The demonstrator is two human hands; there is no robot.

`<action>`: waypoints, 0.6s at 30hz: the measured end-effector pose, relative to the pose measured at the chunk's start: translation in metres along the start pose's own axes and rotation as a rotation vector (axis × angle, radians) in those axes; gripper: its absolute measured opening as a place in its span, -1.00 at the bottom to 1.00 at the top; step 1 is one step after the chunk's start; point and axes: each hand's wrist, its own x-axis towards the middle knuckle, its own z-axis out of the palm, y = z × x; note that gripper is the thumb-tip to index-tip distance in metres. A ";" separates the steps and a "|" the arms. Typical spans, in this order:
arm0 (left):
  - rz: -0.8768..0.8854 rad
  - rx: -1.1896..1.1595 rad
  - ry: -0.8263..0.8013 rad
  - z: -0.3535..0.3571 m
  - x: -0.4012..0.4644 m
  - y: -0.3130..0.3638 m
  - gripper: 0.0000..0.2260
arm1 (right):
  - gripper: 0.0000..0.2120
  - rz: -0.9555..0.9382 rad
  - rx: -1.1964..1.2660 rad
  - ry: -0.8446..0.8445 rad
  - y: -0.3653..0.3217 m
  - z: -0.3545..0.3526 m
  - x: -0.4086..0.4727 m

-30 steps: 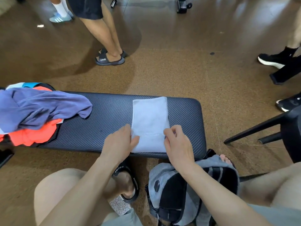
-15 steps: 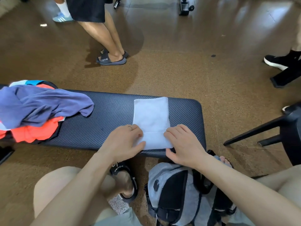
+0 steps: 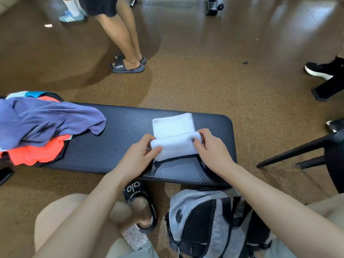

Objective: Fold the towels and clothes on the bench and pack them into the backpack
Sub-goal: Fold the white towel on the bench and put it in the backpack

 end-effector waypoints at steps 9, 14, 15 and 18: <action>-0.161 -0.061 0.013 0.007 0.013 0.005 -0.87 | -0.77 0.118 -0.017 0.001 0.006 0.013 0.012; -0.094 0.055 0.113 0.015 0.015 0.002 -0.75 | -0.78 0.147 -0.090 0.006 0.000 0.014 0.011; -0.023 0.158 0.157 0.017 0.015 0.002 -0.74 | -0.79 0.150 -0.097 0.021 -0.002 0.016 0.009; 0.294 0.645 0.261 0.020 0.014 0.007 -0.80 | -0.80 0.106 -0.061 0.106 -0.004 0.019 0.006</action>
